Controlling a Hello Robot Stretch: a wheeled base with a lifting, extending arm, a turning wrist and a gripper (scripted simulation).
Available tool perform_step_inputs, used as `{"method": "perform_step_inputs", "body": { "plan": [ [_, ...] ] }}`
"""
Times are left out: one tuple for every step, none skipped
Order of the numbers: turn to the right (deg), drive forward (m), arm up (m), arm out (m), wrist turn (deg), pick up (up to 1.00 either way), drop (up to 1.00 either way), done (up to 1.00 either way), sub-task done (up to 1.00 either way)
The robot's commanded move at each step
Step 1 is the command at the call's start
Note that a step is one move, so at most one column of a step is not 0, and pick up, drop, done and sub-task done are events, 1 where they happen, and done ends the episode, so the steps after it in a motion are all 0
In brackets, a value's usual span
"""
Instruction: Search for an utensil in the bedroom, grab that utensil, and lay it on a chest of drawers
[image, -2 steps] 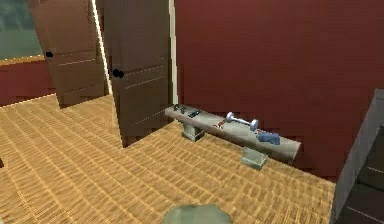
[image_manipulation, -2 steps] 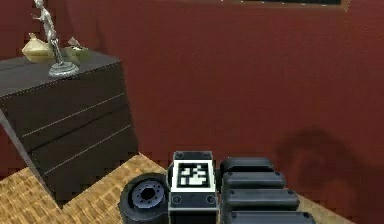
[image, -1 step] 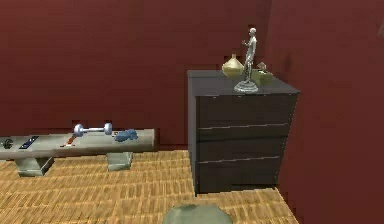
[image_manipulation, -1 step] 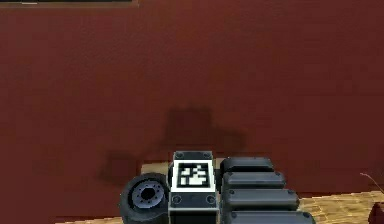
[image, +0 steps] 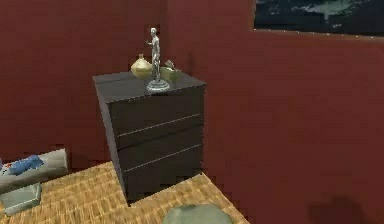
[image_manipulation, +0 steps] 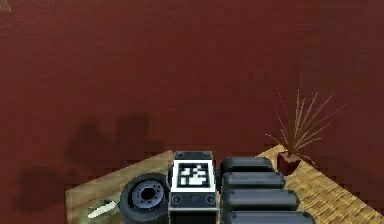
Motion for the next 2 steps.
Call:
{"method": "perform_step_inputs", "body": {
  "plan": [
    [0.0, 0.95, 0.0, 0.0, 0.0, 0.0, 0.0, 0.0, 0.0],
    [-45.0, 0.0, 0.0, 0.0, 0.0, 0.0, 0.0, 0.0, 0.0]
  ]
}}
